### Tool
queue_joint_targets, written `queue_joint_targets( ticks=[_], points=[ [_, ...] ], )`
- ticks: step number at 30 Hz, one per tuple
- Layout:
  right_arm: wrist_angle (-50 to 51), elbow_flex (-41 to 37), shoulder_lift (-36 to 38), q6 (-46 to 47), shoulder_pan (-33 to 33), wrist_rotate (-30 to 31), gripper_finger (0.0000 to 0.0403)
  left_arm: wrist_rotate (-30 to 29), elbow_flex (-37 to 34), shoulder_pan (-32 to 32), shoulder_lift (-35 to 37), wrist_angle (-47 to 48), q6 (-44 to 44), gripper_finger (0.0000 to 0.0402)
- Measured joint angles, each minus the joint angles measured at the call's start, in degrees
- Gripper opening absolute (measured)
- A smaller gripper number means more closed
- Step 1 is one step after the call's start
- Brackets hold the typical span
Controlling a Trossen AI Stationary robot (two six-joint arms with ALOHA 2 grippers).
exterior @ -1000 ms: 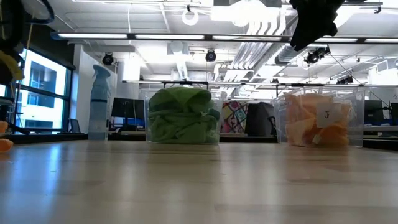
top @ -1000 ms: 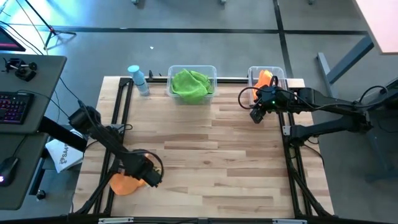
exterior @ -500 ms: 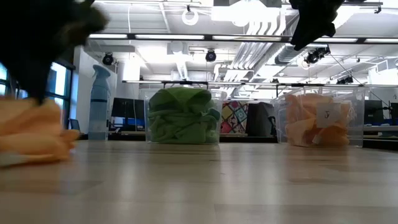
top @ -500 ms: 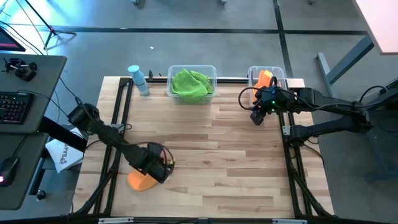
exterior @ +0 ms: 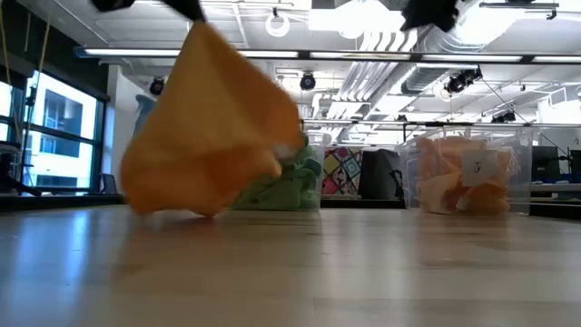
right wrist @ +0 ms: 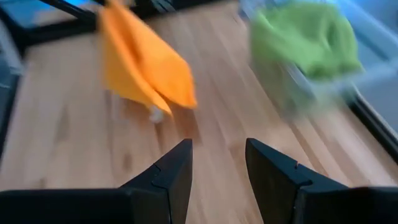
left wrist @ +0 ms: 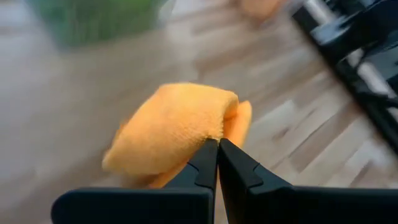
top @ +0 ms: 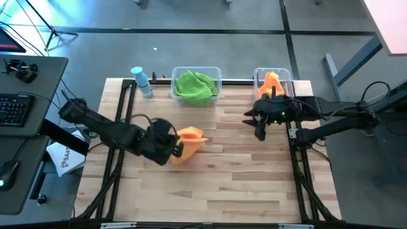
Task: Sort microfiber towel by color & place in baskets
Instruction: Put the orange towel into the right transparent bin
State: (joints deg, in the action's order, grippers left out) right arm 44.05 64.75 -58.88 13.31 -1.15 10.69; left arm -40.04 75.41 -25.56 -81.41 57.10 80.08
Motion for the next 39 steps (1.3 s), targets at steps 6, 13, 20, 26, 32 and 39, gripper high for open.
queue_joint_targets(
  ticks=[6,13,20,26,32,39],
  points=[
    [-14.4,0.0,-5.9,-5.7,-4.2,-1.3,0.0144,-1.7,6.2,4.5,1.7,-5.4,-16.0,0.0000],
    [-27.4,0.0,-12.9,-12.3,-6.9,-2.6,0.0144,7.0,9.8,11.4,0.1,-21.4,-34.9,0.0000],
    [-32.2,0.0,-14.4,-13.8,-7.1,-2.5,0.0144,16.0,11.9,14.6,-3.4,-31.2,-42.4,0.0000],
    [-33.8,0.0,-14.3,-13.8,-7.1,3.7,0.0144,20.9,18.0,15.5,-8.1,-31.6,-47.0,0.0000],
    [-34.0,0.0,-14.1,-13.8,-7.1,11.3,0.0144,22.7,23.1,15.5,-11.5,-31.4,-50.9,0.0000],
    [-33.7,0.0,-13.2,-17.0,-7.9,8.0,0.0144,21.4,23.4,16.7,-12.0,-24.9,-48.9,0.0000]
  ],
)
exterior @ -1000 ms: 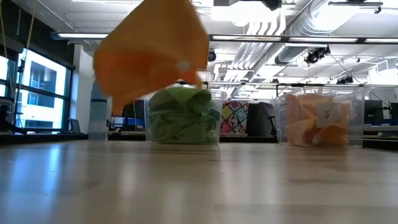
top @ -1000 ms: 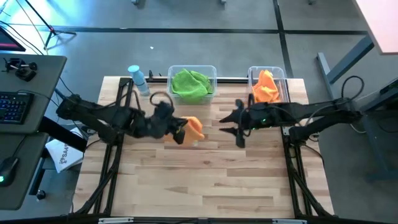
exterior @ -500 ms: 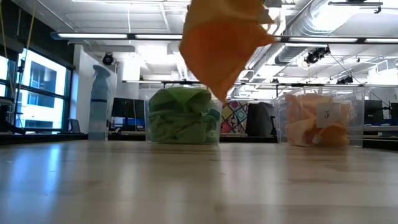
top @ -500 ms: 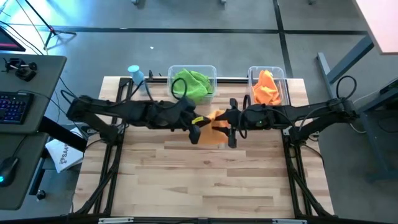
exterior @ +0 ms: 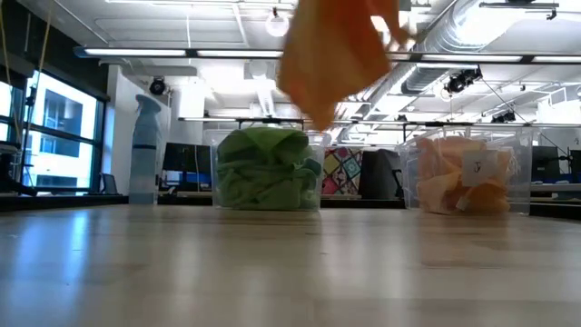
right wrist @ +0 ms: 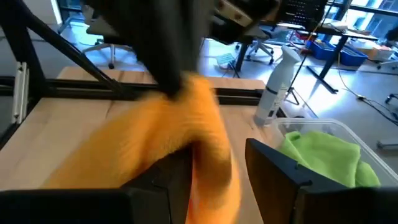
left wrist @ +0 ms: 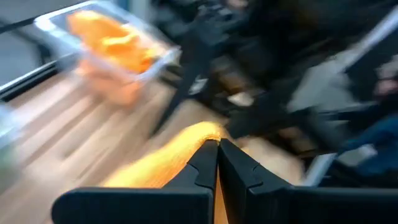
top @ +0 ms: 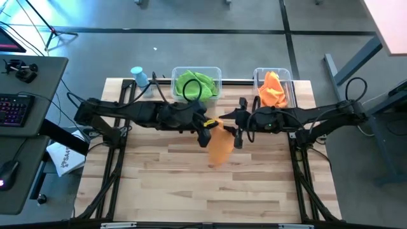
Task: Sort microfiber towel by color & place in baskets
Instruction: Put the orange towel into the right transparent bin
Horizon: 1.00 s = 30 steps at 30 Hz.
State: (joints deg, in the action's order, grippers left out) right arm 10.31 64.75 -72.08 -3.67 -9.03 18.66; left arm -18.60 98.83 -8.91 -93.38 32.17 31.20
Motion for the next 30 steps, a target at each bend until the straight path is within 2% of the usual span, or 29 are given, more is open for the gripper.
queue_joint_targets(
  ticks=[4,8,17,22,30],
  points=[
    [3.5,0.0,2.7,0.3,0.0,0.9,0.0144,-3.3,0.0,0.9,0.4,6.6,2.9,0.0000],
    [2.8,0.0,4.9,2.2,0.4,0.9,0.0144,-4.4,0.0,1.9,0.4,9.1,5.5,0.0000],
    [1.6,0.0,4.6,-2.6,0.4,0.0,0.0144,1.3,0.0,2.3,0.4,3.4,1.7,0.0000],
    [0.2,0.0,4.6,-4.0,0.4,-0.3,0.0144,1.9,0.0,2.3,0.4,3.4,1.7,0.0000],
    [0.0,0.1,2.2,-3.9,1.3,-5.6,0.0144,3.5,0.0,2.3,0.4,-0.1,0.7,0.0000]
  ],
)
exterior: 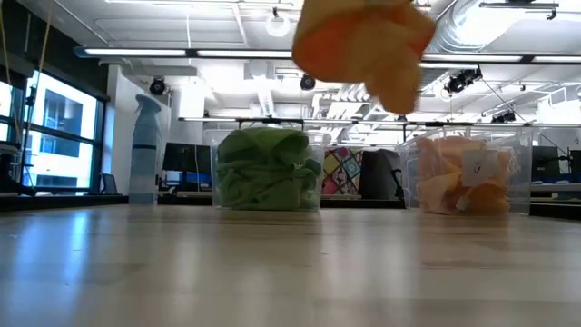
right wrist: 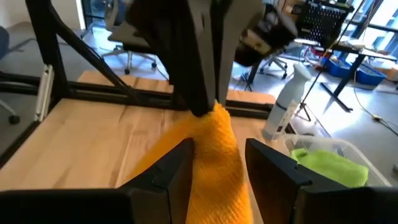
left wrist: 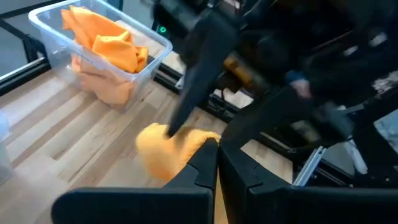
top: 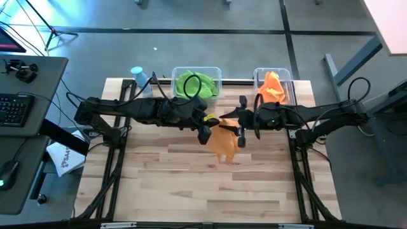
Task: Sort microfiber towel by color & place in baskets
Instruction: Put the orange towel into the right transparent bin
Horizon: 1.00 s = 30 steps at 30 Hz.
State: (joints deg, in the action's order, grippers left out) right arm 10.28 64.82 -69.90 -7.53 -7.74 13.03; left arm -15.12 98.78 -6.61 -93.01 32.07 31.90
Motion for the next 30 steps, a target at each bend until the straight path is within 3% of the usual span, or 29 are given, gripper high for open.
queue_joint_targets(
  ticks=[9,14,16,19,23,30],
  points=[
    [0.0,0.0,-3.4,-0.4,0.0,-0.6,0.0133,0.1,0.0,0.0,0.0,-1.8,-1.0,0.0000],
    [0.2,0.0,-3.6,-0.9,0.0,-2.4,0.0034,-0.3,0.0,0.0,0.0,-1.9,-2.4,0.0000],
    [0.3,0.0,-3.6,-2.7,0.2,-2.4,0.0012,-0.4,0.0,0.0,0.0,-1.9,-3.4,0.0000],
    [1.0,0.0,-3.6,-2.2,0.5,-2.3,0.0023,-3.8,0.0,0.0,0.0,-1.8,-1.6,0.0003],
    [3.5,0.0,-3.6,-1.5,1.0,-1.9,0.0007,-7.7,0.0,0.0,0.0,-1.4,-2.1,0.0026],
    [9.4,0.0,-2.5,0.3,1.3,6.7,0.0004,-11.3,0.0,1.7,1.4,9.3,-6.0,0.0072]
  ],
)
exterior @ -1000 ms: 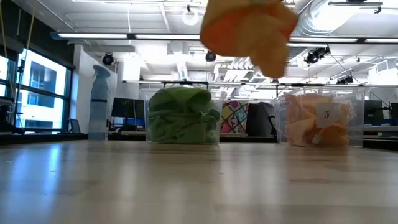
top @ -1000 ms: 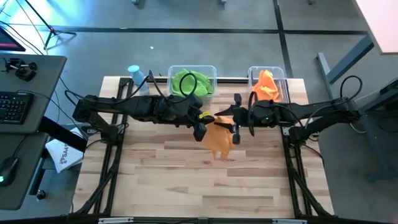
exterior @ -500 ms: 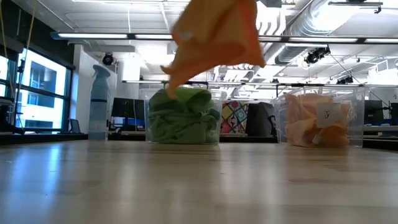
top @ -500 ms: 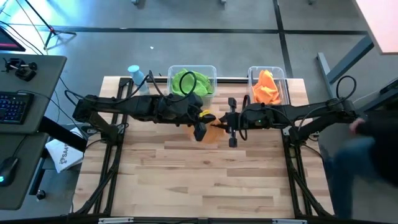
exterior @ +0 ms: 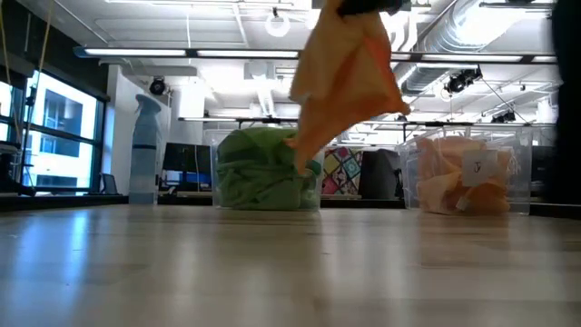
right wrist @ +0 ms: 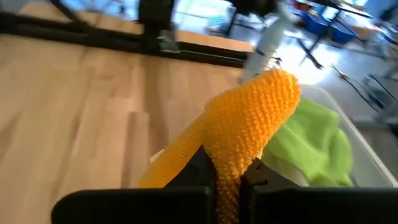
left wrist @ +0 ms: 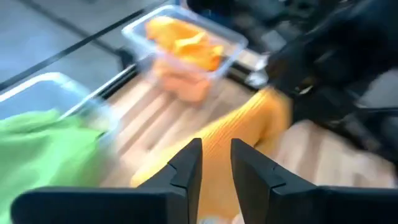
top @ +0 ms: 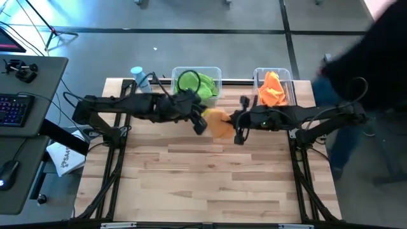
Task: Sort microfiber towel by color & place in baskets
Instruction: Put the orange towel into the right transparent bin
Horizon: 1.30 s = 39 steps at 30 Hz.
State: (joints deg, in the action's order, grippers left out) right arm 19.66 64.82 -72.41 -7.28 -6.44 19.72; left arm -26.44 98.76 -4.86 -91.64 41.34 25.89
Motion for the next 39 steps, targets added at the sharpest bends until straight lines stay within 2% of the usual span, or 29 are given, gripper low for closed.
queue_joint_targets(
  ticks=[3,5,10,14,18,22,25,27,29,35,37,39],
  points=[
    [2.2,0.0,2.5,2.4,1.5,2.5,0.0004,-0.8,-0.5,0.5,2.1,5.7,-1.7,0.0073],
    [3.2,0.0,4.6,3.1,3.0,3.9,0.0003,-1.1,-3.2,0.3,4.1,6.2,-4.0,0.0070],
    [3.6,0.0,10.2,3.3,7.5,4.9,0.0003,0.1,-15.7,0.4,12.6,-1.3,-7.7,0.0063],
    [3.6,0.0,13.5,2.1,11.9,5.0,0.0002,8.5,-29.2,0.8,21.7,-13.9,-13.6,0.0058],
    [2.0,0.0,16.0,4.1,15.9,7.8,0.0001,18.6,-43.4,1.4,31.3,-25.4,-17.2,0.0051],
    [1.7,0.0,17.5,6.3,18.8,15.3,0.0001,23.0,-56.6,2.9,40.0,-32.9,-17.2,0.0047],
    [5.2,0.0,17.4,8.1,20.4,26.0,0.0001,23.2,-65.1,3.9,45.5,-38.1,-15.9,0.0044],
    [9.9,0.0,17.4,13.3,21.2,33.4,0.0001,23.2,-69.8,4.4,48.8,-41.2,-15.6,0.0040],
    [15.5,0.0,17.5,19.6,22.2,36.4,0.0001,23.7,-73.8,4.5,51.3,-43.8,-15.7,0.0035],
    [32.5,0.0,17.2,38.0,25.9,31.8,0.0000,26.0,-81.2,4.5,56.2,-47.7,-18.5,0.0011],
    [34.5,0.0,16.9,39.6,27.2,30.2,0.0000,26.0,-82.2,4.5,57.0,-48.4,-18.5,0.0004],
    [33.4,0.0,16.4,37.2,29.0,26.7,0.0000,26.1,-82.8,4.5,57.7,-49.0,-18.7,0.0001]
  ],
)
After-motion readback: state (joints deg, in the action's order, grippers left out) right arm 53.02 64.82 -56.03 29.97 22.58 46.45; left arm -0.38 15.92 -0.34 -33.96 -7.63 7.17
